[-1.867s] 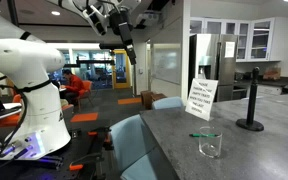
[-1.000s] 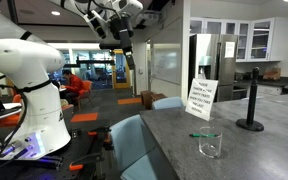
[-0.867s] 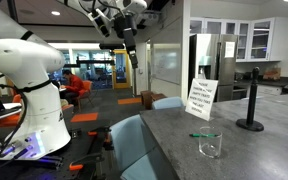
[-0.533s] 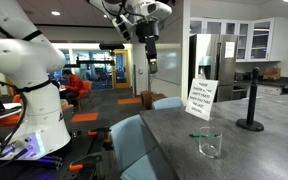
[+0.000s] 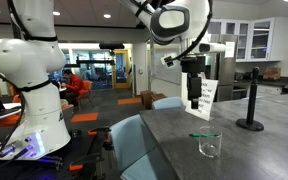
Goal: Move the glass cup forwards.
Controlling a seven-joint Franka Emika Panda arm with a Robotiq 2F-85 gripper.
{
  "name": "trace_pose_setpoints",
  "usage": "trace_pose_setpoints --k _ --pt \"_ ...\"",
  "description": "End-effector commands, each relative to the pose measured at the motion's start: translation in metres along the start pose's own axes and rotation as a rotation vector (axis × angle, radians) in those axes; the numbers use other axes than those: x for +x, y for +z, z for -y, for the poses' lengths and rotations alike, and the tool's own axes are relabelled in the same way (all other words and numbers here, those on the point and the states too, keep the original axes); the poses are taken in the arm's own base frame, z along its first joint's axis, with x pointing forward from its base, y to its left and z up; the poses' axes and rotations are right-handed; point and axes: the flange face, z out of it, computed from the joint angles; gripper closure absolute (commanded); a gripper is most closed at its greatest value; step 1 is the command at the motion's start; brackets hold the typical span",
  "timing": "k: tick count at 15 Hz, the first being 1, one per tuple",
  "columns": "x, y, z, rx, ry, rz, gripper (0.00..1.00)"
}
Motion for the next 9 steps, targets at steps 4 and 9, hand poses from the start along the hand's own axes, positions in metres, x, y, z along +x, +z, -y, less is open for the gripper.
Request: trace_pose_setpoints --k 4,9 --pt "0.06 0.049 0.0 -0.021 0.088 0.035 0.0" --pt "0.068 0.09 0.009 -0.056 0.079 0.075 0.0"
